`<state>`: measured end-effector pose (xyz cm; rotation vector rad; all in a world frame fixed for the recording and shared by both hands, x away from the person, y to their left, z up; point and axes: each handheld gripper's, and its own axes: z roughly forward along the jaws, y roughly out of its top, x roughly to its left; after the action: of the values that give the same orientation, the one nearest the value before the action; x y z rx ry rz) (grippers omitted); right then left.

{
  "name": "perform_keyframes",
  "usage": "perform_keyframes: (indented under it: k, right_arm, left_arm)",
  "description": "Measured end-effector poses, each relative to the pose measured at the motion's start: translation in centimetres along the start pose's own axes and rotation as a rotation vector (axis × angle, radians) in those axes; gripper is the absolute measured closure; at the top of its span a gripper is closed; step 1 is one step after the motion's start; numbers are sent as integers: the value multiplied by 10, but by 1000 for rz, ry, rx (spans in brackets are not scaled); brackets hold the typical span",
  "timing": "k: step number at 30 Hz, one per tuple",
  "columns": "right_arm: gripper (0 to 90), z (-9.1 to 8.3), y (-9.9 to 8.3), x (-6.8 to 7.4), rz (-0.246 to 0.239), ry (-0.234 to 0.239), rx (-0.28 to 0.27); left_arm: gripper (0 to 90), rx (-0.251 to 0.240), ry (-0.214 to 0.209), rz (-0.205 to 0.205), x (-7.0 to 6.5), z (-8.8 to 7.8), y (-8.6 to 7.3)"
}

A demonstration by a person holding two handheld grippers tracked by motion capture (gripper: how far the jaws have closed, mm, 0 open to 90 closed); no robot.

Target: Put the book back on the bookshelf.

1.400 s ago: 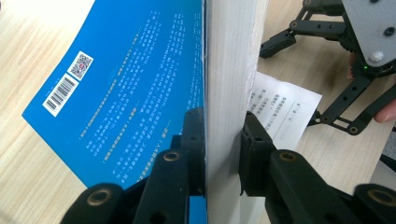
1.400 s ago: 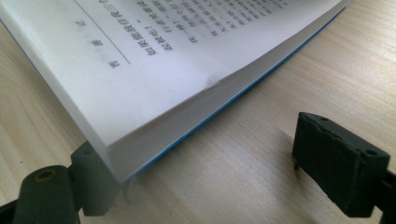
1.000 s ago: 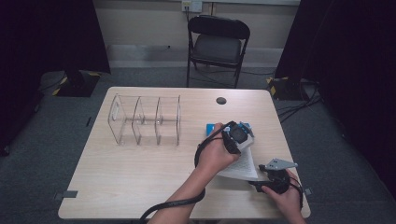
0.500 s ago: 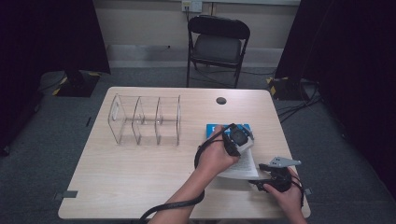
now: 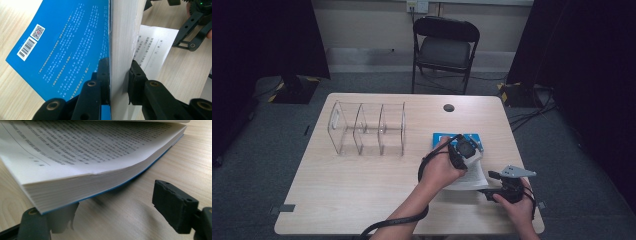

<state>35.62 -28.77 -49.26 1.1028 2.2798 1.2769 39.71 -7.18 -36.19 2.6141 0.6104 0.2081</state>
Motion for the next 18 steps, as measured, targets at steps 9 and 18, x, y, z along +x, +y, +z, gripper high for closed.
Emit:
perform_keyframes:
  k: [9,18]
  right_arm:
    - [164,6,6,-2,-40,-11,-39]
    - [148,8,9,-2,-74,-8,-64]
  left_arm:
    - [755,-1,-2,1,-1,-6,-2]
    - [754,8,-8,11,-6,-11,-3]
